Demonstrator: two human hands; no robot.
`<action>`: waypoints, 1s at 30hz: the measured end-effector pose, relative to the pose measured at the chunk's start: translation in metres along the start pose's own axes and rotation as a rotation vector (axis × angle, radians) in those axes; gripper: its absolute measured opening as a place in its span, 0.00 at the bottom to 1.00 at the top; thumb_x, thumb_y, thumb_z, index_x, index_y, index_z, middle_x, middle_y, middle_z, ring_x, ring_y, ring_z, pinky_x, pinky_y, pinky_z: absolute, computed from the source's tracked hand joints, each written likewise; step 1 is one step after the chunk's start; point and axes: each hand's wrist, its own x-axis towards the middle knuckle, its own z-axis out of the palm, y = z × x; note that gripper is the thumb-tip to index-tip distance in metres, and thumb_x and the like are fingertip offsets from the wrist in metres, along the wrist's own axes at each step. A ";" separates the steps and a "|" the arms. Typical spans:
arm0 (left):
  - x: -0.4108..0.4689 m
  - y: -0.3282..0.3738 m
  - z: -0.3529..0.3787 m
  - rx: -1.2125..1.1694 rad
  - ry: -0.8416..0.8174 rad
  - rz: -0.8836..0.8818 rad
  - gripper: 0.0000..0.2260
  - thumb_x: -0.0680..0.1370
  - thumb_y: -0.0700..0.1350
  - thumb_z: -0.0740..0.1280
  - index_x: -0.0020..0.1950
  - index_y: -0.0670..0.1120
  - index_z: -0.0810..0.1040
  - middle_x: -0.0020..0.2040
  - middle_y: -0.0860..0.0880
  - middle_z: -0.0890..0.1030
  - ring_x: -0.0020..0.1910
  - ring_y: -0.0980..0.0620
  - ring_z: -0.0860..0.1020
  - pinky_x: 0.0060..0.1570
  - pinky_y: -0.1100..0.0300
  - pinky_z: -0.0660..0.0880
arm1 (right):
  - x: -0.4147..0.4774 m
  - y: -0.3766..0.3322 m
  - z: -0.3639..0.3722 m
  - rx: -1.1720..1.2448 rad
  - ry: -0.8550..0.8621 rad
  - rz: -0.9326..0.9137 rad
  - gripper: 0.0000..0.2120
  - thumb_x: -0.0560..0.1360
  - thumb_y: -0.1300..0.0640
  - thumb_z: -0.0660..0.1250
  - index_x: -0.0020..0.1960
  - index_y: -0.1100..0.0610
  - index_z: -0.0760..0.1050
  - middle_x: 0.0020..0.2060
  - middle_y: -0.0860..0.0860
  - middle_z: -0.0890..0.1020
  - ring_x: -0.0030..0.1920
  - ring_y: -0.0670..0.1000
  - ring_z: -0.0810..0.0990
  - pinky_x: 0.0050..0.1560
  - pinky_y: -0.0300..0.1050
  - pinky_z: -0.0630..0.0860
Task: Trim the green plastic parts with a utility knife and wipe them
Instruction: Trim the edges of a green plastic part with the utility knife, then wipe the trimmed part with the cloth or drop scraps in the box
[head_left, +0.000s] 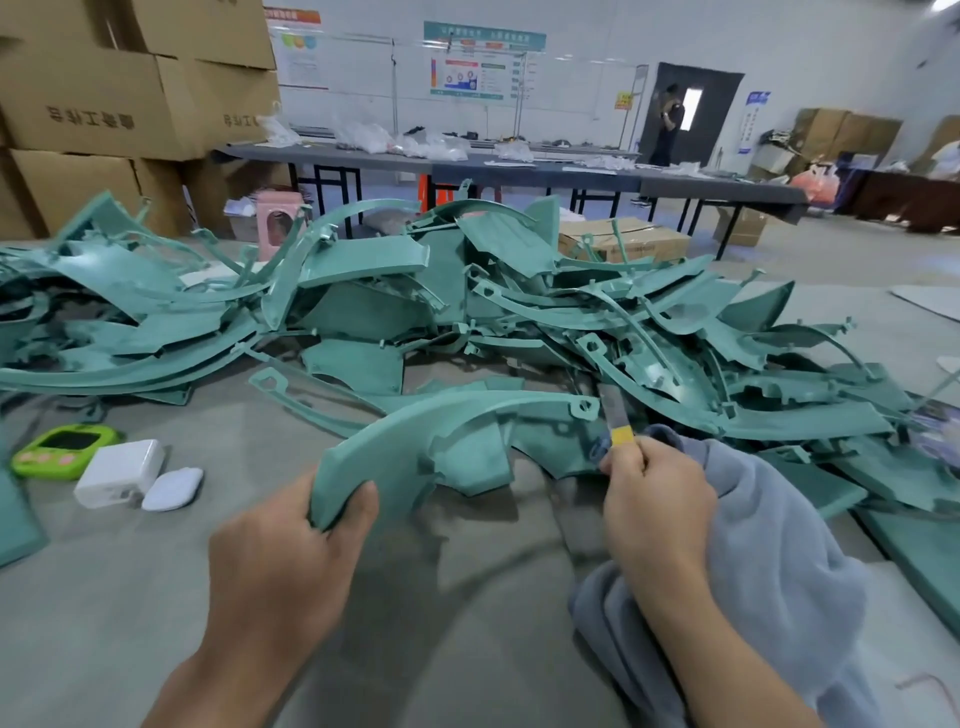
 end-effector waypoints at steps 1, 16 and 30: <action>0.000 -0.002 0.001 -0.028 -0.012 -0.034 0.16 0.74 0.60 0.63 0.31 0.54 0.67 0.22 0.56 0.68 0.25 0.62 0.66 0.30 0.68 0.62 | -0.006 -0.003 0.001 0.019 -0.017 -0.088 0.16 0.79 0.57 0.60 0.35 0.60 0.75 0.27 0.52 0.77 0.33 0.55 0.73 0.37 0.51 0.70; 0.021 -0.025 -0.007 -0.502 0.220 -0.522 0.08 0.72 0.56 0.67 0.48 0.56 0.78 0.44 0.56 0.83 0.44 0.51 0.82 0.46 0.46 0.79 | -0.016 -0.020 -0.027 -0.479 -0.009 -0.483 0.13 0.77 0.48 0.64 0.34 0.47 0.76 0.28 0.43 0.74 0.43 0.51 0.71 0.51 0.46 0.59; 0.012 0.002 0.007 -0.736 -0.003 -0.680 0.12 0.78 0.51 0.65 0.38 0.47 0.80 0.28 0.53 0.78 0.25 0.56 0.74 0.26 0.58 0.73 | 0.001 -0.024 -0.062 -0.419 -0.037 -0.345 0.12 0.74 0.54 0.73 0.33 0.43 0.81 0.28 0.45 0.78 0.36 0.45 0.74 0.47 0.50 0.68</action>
